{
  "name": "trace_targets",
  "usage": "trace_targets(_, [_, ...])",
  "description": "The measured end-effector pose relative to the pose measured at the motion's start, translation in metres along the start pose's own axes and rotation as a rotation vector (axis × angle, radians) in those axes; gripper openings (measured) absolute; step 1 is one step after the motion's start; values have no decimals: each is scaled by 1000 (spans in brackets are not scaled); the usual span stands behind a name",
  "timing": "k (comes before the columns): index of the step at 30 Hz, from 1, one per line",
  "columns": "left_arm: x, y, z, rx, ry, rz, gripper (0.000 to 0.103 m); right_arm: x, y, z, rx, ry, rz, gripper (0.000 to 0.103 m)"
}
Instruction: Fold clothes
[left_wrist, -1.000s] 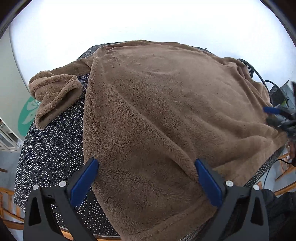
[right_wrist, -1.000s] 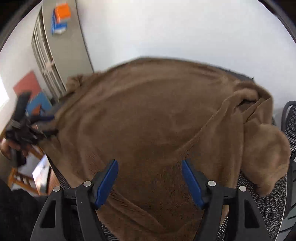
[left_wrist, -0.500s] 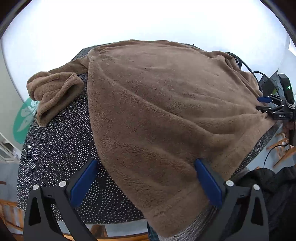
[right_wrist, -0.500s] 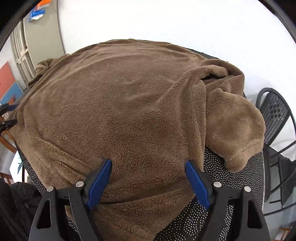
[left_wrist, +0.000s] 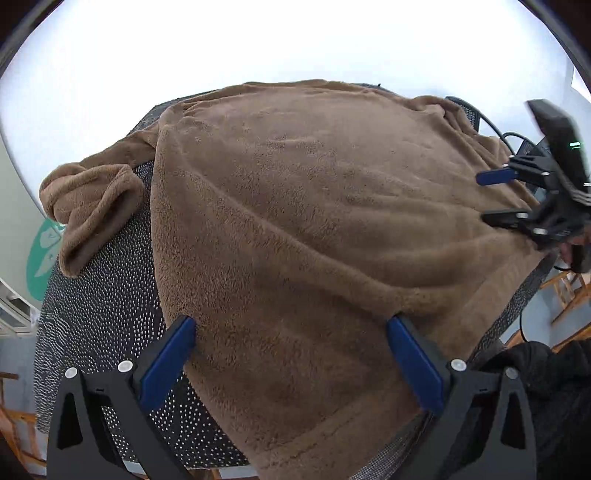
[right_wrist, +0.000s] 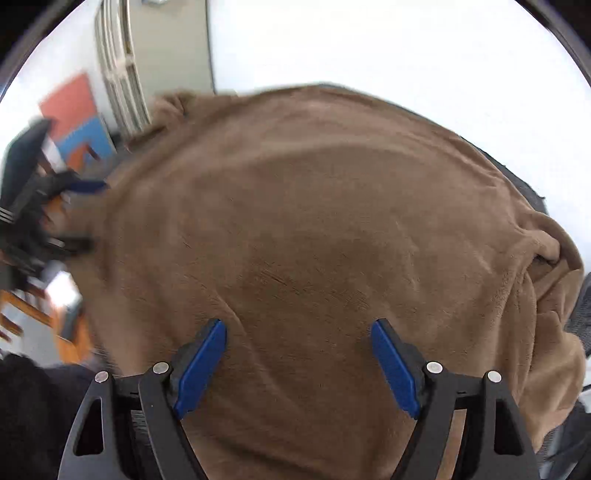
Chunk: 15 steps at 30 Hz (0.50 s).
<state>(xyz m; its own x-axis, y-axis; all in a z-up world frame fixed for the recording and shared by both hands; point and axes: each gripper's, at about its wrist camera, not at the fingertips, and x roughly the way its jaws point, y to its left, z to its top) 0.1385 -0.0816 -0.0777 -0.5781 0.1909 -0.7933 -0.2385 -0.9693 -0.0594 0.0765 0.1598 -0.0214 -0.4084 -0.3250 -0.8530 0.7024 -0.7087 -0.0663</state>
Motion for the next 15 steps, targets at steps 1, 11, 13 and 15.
trace_targets(1, [-2,2,-2,0,1,-8,103,2,-10,-2,38,3,15,82])
trace_targets(11, [-2,12,8,-4,79,-27,103,-2,-43,-1,143,10,41,84])
trace_targets(13, [-4,8,20,20,58,-7,103,-11,-54,8,169,-18,58,84])
trace_targets(15, [-4,4,31,34,28,-7,103,-19,-68,24,188,-63,48,84])
